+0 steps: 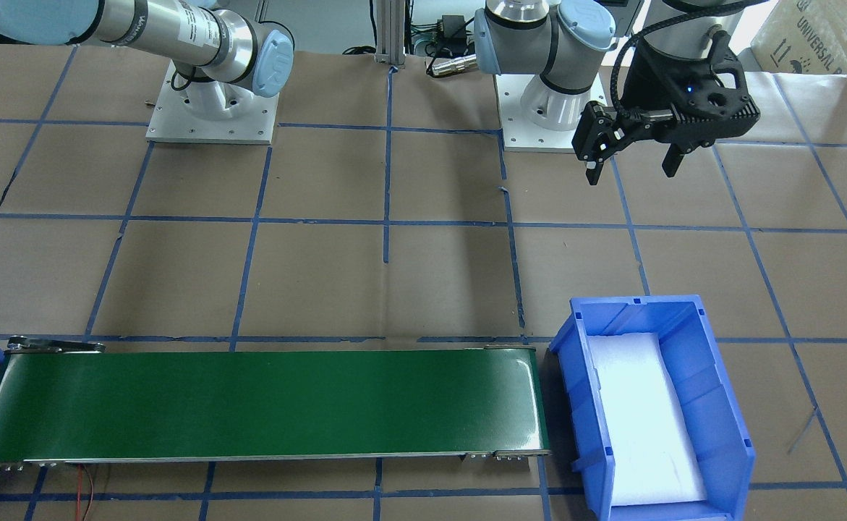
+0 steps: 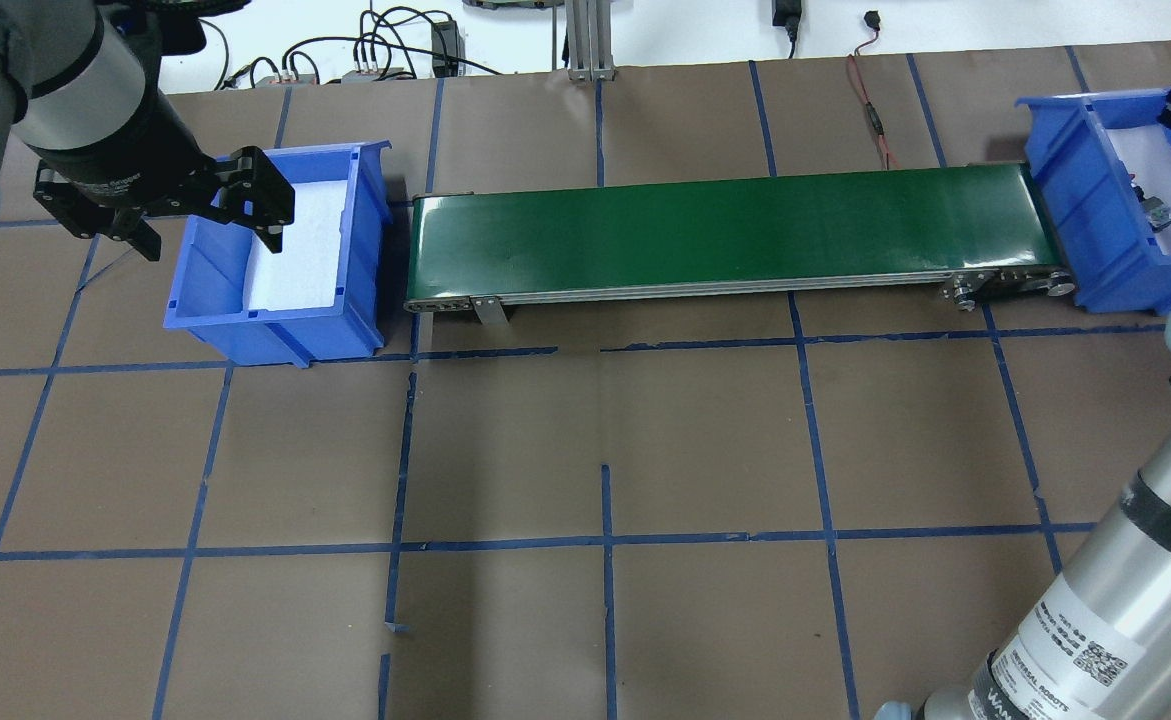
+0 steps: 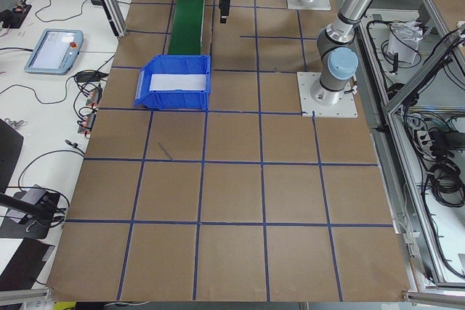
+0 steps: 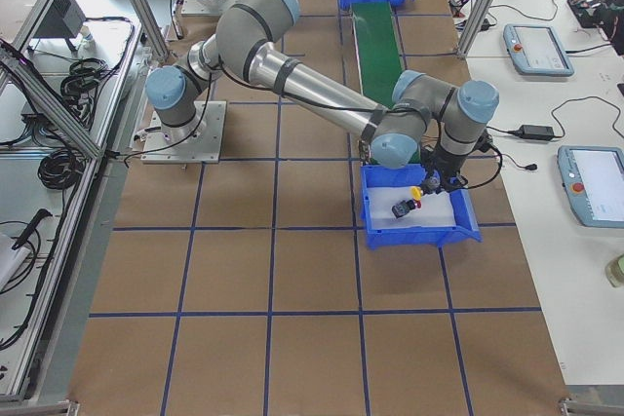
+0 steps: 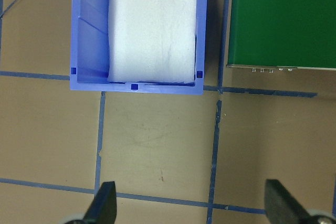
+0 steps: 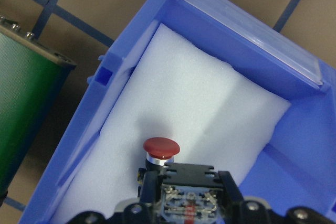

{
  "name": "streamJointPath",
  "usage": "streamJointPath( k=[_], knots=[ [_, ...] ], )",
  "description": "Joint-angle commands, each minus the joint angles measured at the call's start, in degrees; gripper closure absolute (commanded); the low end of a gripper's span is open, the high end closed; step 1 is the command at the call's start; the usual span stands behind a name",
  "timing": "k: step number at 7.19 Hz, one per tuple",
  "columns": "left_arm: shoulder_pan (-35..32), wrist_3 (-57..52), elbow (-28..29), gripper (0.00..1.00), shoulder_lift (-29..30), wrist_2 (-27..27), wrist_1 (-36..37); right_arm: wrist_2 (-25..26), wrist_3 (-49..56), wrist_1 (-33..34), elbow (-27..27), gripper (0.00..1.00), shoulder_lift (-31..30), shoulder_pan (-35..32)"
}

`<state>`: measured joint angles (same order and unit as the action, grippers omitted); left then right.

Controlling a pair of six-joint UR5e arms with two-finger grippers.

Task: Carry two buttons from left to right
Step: 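Carry the yellow-capped button to the right blue bin and release it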

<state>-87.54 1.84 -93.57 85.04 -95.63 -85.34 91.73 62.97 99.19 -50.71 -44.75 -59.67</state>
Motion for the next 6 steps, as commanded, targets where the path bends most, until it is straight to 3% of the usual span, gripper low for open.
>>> streamJointPath(
  k=[1, 6],
  knots=[
    [0.0, 0.0, -0.12, 0.0, -0.04, 0.0, 0.0, -1.63, 0.05, 3.01, 1.4, 0.93, 3.87, -0.53],
    [-0.88, 0.7, -1.26, 0.0, -1.71, 0.0, -1.14, -2.26, 0.22, 5.84, 1.66, 0.92, 7.05, -0.8]
  ],
)
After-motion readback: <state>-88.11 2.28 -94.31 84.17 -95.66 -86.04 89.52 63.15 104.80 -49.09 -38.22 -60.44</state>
